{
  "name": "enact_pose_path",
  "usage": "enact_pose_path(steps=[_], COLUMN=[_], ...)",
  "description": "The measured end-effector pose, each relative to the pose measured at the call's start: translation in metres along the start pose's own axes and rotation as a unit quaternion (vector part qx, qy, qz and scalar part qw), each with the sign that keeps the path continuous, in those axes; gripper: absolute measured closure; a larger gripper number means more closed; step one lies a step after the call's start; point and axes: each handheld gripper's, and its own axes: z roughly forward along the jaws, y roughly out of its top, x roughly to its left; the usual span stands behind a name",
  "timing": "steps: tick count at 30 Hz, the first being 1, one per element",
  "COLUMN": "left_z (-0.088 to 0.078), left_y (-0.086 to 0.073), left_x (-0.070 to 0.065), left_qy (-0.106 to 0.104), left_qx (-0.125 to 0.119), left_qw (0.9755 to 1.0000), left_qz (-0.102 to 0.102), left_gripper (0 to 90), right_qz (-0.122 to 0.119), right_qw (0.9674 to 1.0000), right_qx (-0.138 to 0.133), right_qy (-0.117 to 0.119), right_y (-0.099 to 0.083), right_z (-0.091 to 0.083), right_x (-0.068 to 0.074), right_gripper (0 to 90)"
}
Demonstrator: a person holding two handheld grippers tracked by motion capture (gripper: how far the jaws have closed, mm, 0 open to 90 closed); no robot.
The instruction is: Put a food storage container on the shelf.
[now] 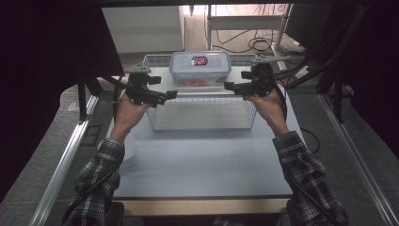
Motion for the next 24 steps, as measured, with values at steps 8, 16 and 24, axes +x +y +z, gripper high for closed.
enact_pose_path(steps=[8, 16, 24], left_z=[-0.002, -0.001, -0.002], left_y=[-0.017, -0.037, -0.052], left_x=[-0.013, -0.022, -0.033], left_qy=[-0.012, -0.022, -0.023], left_qx=[0.000, 0.024, 0.033], left_qw=[0.9999, 0.9995, 0.9992], left_qz=[0.006, 0.002, 0.003], left_gripper=[3.8, 2.2, 1.3], right_qz=[-0.014, -0.028, -0.044], right_qw=[0.9998, 0.9995, 0.9989], right_qx=[0.004, 0.006, 0.008], right_qy=[0.009, 0.016, 0.018], right_y=[-0.011, -0.021, -0.033], right_z=[-0.002, -0.005, -0.011], right_x=[0.010, 0.019, 0.027], right_gripper=[8.6, 7.8, 7.8])
